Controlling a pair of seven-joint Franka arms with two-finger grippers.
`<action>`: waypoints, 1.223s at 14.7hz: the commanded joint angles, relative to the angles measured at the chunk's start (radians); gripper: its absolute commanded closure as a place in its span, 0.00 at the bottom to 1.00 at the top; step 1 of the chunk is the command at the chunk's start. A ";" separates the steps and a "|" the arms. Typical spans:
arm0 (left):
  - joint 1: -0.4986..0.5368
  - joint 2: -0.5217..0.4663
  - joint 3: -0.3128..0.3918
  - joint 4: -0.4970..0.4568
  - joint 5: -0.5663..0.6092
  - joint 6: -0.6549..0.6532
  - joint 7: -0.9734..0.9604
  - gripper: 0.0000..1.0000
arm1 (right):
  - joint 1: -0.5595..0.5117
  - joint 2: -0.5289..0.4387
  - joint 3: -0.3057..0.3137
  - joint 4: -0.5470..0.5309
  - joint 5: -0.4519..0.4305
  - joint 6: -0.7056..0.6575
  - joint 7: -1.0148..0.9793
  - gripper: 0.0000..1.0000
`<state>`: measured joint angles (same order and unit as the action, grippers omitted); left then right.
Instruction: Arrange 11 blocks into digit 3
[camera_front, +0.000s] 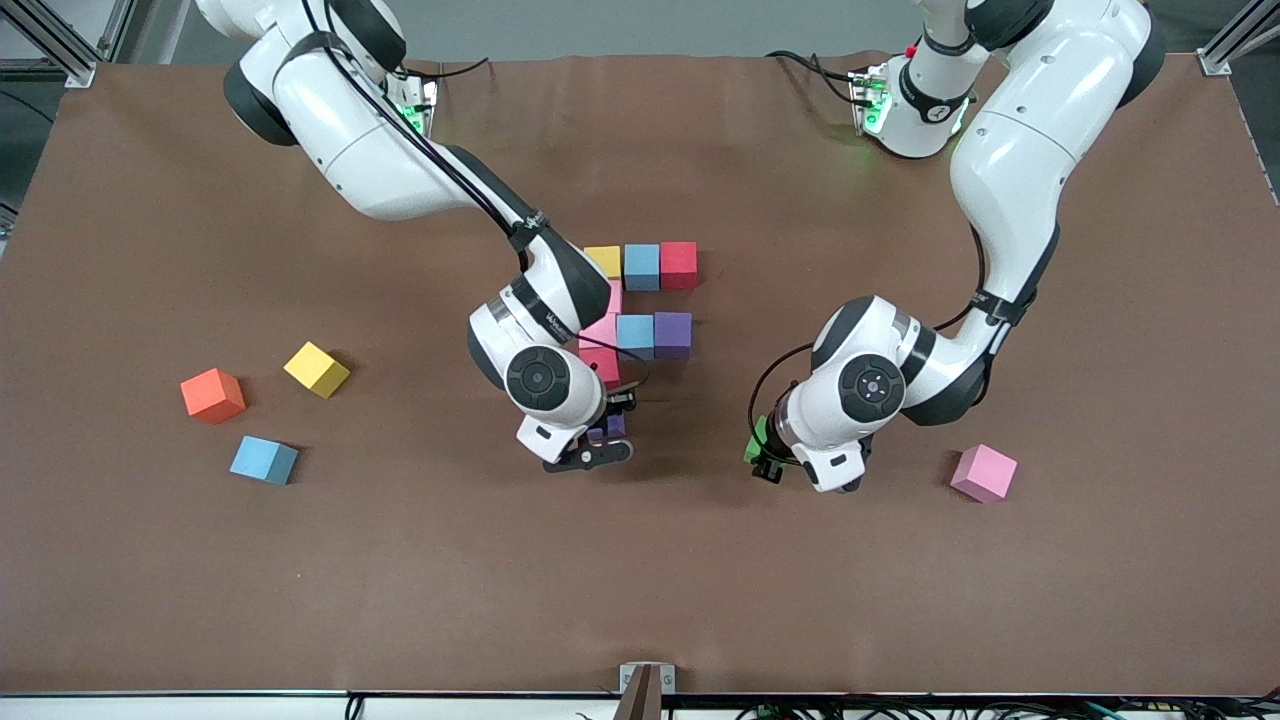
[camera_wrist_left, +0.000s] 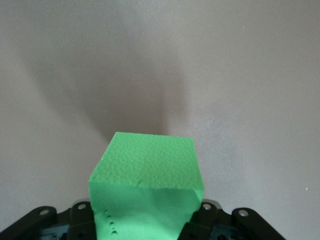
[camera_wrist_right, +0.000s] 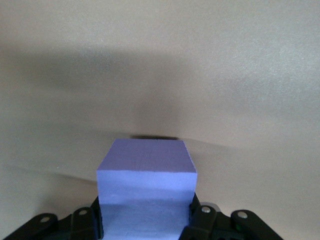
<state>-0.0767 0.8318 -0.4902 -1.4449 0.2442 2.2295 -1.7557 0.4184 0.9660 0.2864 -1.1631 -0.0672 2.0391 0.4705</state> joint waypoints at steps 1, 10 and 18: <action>-0.012 -0.019 0.021 -0.011 -0.022 0.007 0.004 0.79 | 0.013 -0.013 -0.004 -0.024 -0.020 -0.007 0.031 0.95; -0.012 -0.020 0.021 -0.037 -0.020 0.041 0.007 0.79 | 0.036 -0.021 -0.026 -0.027 -0.051 -0.054 0.050 0.95; -0.014 -0.022 0.021 -0.038 -0.020 0.041 0.039 0.79 | 0.039 -0.023 -0.024 -0.027 -0.043 -0.054 0.054 0.95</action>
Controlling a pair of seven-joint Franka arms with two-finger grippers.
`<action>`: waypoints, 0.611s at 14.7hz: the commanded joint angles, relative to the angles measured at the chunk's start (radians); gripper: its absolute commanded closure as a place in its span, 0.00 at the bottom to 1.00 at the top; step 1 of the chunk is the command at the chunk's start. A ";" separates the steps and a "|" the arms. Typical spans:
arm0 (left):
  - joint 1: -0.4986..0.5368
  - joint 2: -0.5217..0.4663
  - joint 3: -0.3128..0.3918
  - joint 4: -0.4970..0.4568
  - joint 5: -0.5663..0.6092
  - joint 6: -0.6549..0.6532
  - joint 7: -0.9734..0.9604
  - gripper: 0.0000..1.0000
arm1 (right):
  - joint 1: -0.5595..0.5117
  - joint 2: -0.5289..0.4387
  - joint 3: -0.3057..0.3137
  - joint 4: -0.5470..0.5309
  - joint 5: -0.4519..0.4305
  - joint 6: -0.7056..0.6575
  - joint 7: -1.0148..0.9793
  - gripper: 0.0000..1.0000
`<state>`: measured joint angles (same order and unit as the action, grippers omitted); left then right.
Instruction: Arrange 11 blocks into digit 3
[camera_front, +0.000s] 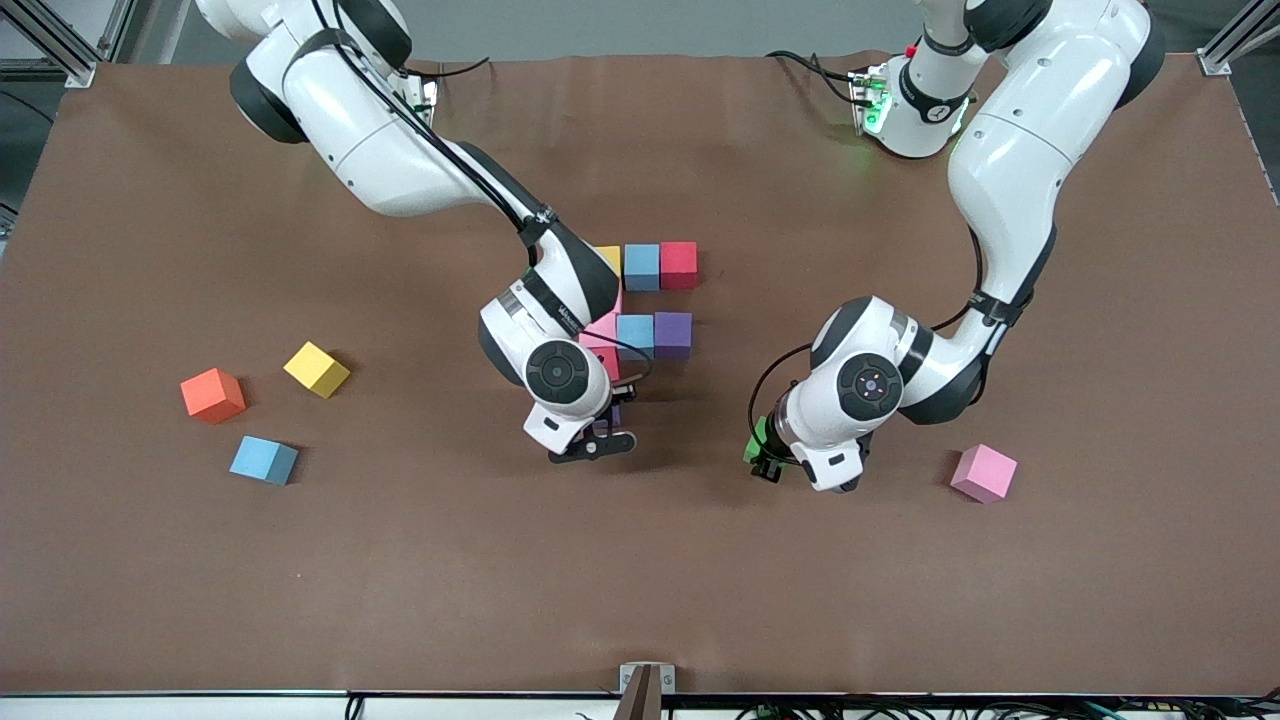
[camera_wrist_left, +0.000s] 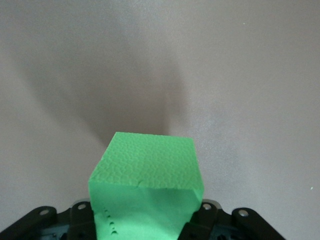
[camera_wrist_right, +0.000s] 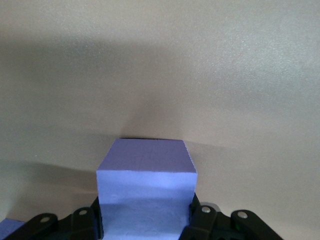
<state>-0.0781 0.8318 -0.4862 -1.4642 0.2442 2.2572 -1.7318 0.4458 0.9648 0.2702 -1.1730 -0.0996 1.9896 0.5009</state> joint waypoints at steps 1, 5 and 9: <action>-0.012 -0.022 0.018 -0.019 -0.019 0.013 0.015 0.79 | 0.011 -0.020 -0.008 -0.016 -0.009 0.000 0.025 0.95; -0.014 -0.022 0.017 -0.019 -0.017 0.013 0.023 0.79 | 0.011 -0.017 -0.008 -0.014 -0.008 0.003 0.047 0.95; -0.012 -0.022 0.017 -0.019 -0.019 0.012 0.035 0.79 | 0.014 -0.015 -0.006 -0.014 -0.006 0.005 0.057 0.95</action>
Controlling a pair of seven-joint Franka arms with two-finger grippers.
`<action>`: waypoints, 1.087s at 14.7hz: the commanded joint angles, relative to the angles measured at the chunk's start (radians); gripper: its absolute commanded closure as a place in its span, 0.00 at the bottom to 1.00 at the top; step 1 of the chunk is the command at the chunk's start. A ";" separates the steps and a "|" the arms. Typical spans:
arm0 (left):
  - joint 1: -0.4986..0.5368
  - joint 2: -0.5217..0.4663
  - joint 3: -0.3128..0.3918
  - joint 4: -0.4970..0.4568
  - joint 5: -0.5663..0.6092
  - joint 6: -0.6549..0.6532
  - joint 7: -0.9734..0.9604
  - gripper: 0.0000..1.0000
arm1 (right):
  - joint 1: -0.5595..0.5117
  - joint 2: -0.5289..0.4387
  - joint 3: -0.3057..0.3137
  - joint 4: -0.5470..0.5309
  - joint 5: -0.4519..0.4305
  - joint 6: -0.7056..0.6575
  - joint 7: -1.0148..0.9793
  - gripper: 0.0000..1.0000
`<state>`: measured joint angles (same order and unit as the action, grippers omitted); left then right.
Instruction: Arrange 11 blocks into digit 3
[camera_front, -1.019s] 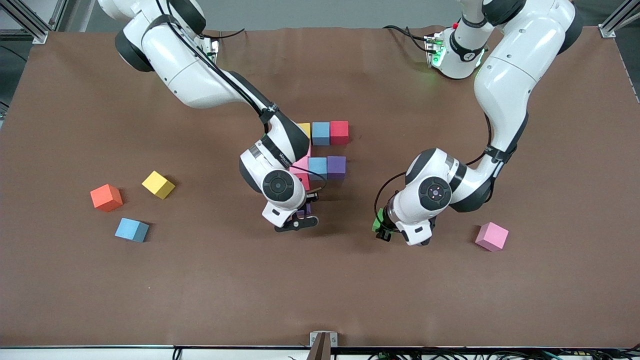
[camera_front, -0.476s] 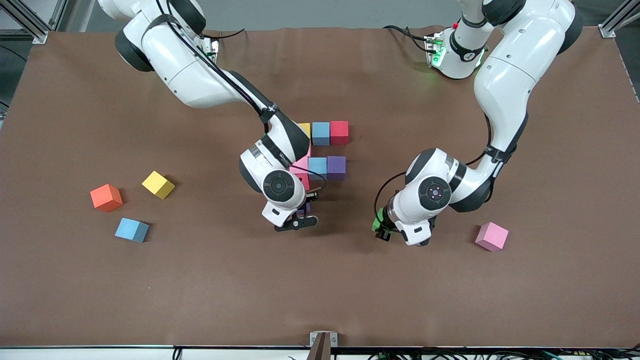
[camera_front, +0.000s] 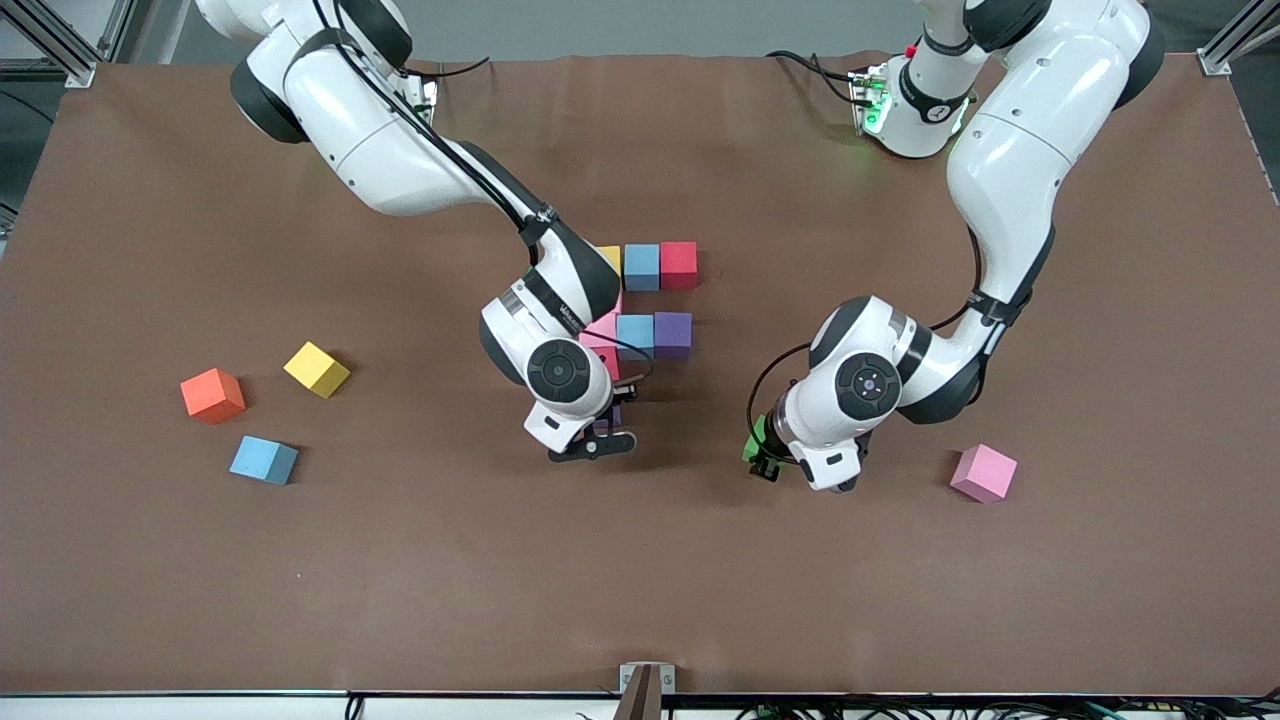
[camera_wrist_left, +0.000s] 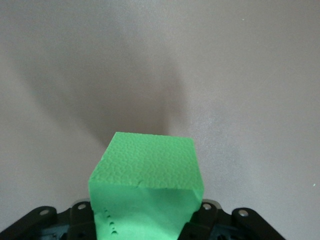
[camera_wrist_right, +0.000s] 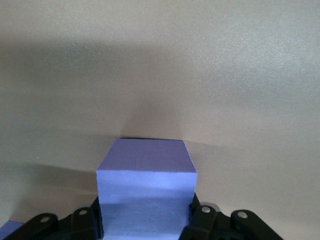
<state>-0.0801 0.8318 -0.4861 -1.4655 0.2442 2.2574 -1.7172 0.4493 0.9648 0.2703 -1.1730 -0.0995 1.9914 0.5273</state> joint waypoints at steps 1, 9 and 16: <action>-0.010 -0.022 0.018 -0.018 -0.019 0.011 0.021 0.79 | 0.012 -0.015 -0.007 -0.014 -0.006 0.003 0.034 0.95; -0.012 -0.022 0.018 -0.016 -0.019 0.011 0.021 0.79 | 0.023 -0.012 -0.007 -0.014 -0.008 0.003 0.030 0.72; -0.012 -0.020 0.018 -0.015 -0.017 0.011 0.021 0.79 | 0.008 -0.043 -0.011 -0.004 -0.016 0.003 0.031 0.00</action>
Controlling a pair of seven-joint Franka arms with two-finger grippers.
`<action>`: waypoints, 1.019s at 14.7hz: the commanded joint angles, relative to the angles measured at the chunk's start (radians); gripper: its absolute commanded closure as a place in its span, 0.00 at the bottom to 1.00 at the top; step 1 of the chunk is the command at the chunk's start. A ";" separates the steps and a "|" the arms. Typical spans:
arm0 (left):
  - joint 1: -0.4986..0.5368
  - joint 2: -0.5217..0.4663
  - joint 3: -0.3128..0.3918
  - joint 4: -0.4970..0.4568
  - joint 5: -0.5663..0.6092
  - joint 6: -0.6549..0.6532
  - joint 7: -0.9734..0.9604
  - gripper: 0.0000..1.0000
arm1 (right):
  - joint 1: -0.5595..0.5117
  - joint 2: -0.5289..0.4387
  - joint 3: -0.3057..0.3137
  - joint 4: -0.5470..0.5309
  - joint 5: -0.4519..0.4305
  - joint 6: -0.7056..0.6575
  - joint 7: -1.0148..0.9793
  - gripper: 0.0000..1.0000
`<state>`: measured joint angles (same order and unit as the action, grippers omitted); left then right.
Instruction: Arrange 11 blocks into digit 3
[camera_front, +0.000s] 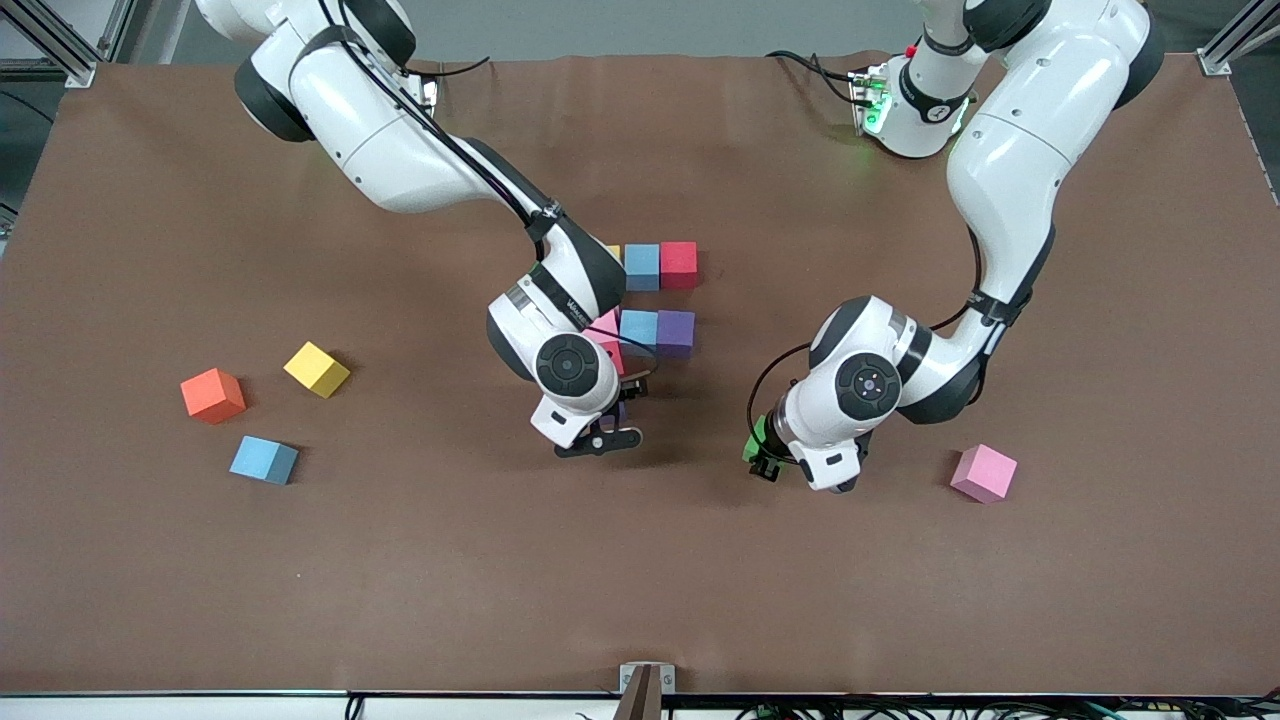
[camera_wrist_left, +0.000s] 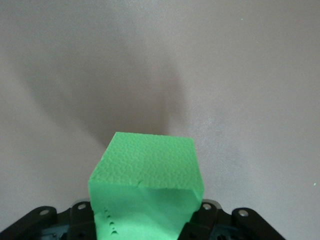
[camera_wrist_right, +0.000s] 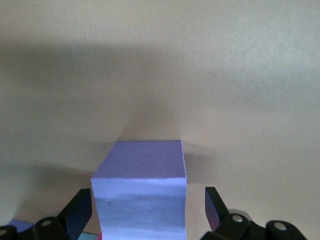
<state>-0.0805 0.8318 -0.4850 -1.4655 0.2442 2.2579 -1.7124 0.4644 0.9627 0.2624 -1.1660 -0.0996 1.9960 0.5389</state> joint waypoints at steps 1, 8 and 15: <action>-0.012 -0.020 0.017 -0.015 -0.017 0.011 0.014 0.79 | -0.021 -0.054 -0.005 -0.004 -0.015 -0.003 0.024 0.00; -0.039 -0.020 0.016 -0.015 -0.046 0.023 -0.045 0.79 | -0.248 -0.182 -0.008 0.034 -0.029 -0.124 0.047 0.00; -0.126 -0.011 0.012 -0.007 -0.045 0.037 -0.285 0.79 | -0.455 -0.364 -0.006 0.032 -0.025 -0.304 -0.024 0.00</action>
<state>-0.1668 0.8319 -0.4857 -1.4663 0.2108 2.2847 -1.9277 0.0402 0.6735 0.2402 -1.0888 -0.1092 1.7394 0.5056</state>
